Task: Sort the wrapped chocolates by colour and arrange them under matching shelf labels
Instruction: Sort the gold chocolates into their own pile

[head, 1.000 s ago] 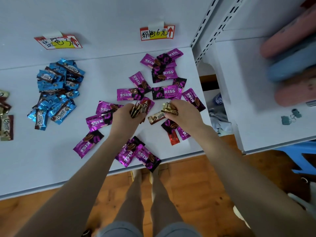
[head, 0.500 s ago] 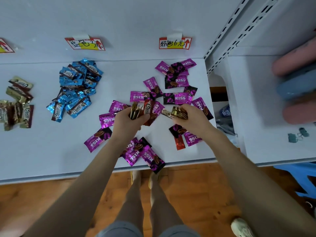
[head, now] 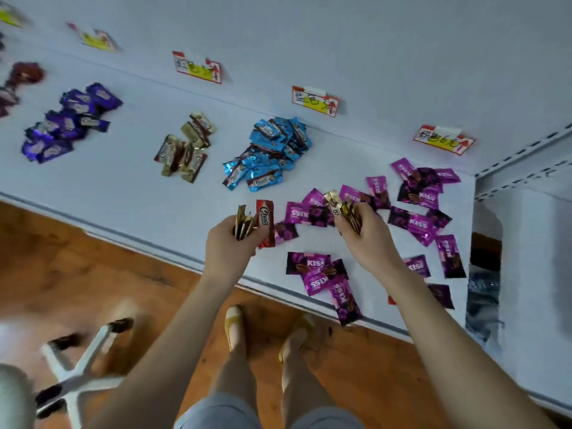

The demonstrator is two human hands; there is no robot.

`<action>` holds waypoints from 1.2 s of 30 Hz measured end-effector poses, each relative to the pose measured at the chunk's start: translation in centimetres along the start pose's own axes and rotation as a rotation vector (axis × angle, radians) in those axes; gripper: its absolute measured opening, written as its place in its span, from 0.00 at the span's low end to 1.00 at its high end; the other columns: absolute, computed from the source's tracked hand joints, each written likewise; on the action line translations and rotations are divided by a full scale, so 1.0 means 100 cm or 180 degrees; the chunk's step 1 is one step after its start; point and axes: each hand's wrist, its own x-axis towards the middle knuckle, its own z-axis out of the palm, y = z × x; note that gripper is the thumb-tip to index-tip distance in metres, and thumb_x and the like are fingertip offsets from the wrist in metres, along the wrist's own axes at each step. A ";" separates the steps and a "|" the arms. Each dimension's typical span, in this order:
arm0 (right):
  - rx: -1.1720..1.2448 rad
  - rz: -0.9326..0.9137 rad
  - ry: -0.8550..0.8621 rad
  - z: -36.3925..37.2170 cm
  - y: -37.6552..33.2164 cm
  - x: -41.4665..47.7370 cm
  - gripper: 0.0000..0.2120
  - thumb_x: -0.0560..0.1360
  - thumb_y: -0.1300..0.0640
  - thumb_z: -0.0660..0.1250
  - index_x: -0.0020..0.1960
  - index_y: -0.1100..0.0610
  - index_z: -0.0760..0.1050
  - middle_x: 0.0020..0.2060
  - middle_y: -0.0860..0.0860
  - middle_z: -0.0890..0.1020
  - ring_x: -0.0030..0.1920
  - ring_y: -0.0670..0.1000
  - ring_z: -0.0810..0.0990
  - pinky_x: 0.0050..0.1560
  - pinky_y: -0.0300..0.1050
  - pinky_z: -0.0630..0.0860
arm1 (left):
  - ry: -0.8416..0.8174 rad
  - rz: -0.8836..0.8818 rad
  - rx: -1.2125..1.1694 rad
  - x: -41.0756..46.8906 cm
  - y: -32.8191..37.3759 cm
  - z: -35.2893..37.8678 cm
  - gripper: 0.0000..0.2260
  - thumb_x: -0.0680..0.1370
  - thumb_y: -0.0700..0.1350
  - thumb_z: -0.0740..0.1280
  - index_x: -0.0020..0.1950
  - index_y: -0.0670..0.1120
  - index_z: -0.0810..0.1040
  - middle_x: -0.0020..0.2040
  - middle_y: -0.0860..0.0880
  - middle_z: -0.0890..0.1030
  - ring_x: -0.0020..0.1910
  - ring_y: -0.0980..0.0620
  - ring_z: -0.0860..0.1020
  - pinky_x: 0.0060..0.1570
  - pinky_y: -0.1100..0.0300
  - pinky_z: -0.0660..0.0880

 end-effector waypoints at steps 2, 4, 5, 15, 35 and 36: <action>-0.0040 -0.0141 -0.0131 0.021 -0.024 0.008 0.07 0.78 0.53 0.62 0.49 0.56 0.68 0.35 0.43 0.71 0.35 0.39 0.70 0.32 0.28 0.66 | 0.0221 -0.0104 -0.0090 0.000 -0.012 -0.032 0.08 0.74 0.43 0.71 0.36 0.45 0.75 0.26 0.50 0.73 0.20 0.62 0.69 0.21 0.72 0.62; -0.0083 -0.0248 -0.0250 0.045 -0.048 0.014 0.08 0.77 0.53 0.62 0.49 0.59 0.69 0.35 0.45 0.72 0.35 0.40 0.70 0.32 0.35 0.64 | 0.0426 -0.0186 -0.0133 0.002 -0.025 -0.064 0.09 0.74 0.44 0.71 0.35 0.47 0.74 0.25 0.52 0.73 0.21 0.60 0.69 0.20 0.72 0.61; -0.0112 -0.0290 -0.0320 0.059 -0.060 0.017 0.09 0.77 0.53 0.62 0.49 0.59 0.69 0.35 0.46 0.73 0.35 0.41 0.71 0.31 0.37 0.64 | 0.0514 -0.0219 -0.0157 0.003 -0.033 -0.081 0.10 0.74 0.44 0.71 0.34 0.48 0.74 0.25 0.52 0.73 0.20 0.60 0.69 0.20 0.72 0.61; -0.0244 -0.0336 -0.0950 0.231 -0.200 0.021 0.09 0.77 0.50 0.61 0.49 0.56 0.68 0.37 0.46 0.74 0.41 0.49 0.74 0.36 0.41 0.64 | 0.0952 -0.0484 -0.0494 0.029 -0.109 -0.267 0.10 0.73 0.45 0.72 0.34 0.48 0.74 0.24 0.52 0.72 0.23 0.56 0.67 0.23 0.64 0.62; -0.0407 -0.0570 -0.1143 0.382 -0.386 0.180 0.08 0.77 0.52 0.62 0.49 0.58 0.70 0.35 0.44 0.73 0.38 0.48 0.72 0.36 0.41 0.64 | 0.1226 -0.0947 -0.1073 0.218 -0.119 -0.473 0.07 0.75 0.41 0.69 0.37 0.46 0.76 0.28 0.48 0.74 0.26 0.55 0.69 0.24 0.65 0.65; -0.0403 -0.0596 -0.1115 0.387 -0.394 0.190 0.07 0.77 0.53 0.62 0.48 0.57 0.69 0.34 0.44 0.72 0.37 0.47 0.72 0.34 0.38 0.64 | 0.1194 -0.0968 -0.1058 0.230 -0.117 -0.480 0.07 0.75 0.41 0.69 0.38 0.46 0.76 0.28 0.48 0.75 0.26 0.54 0.69 0.25 0.64 0.66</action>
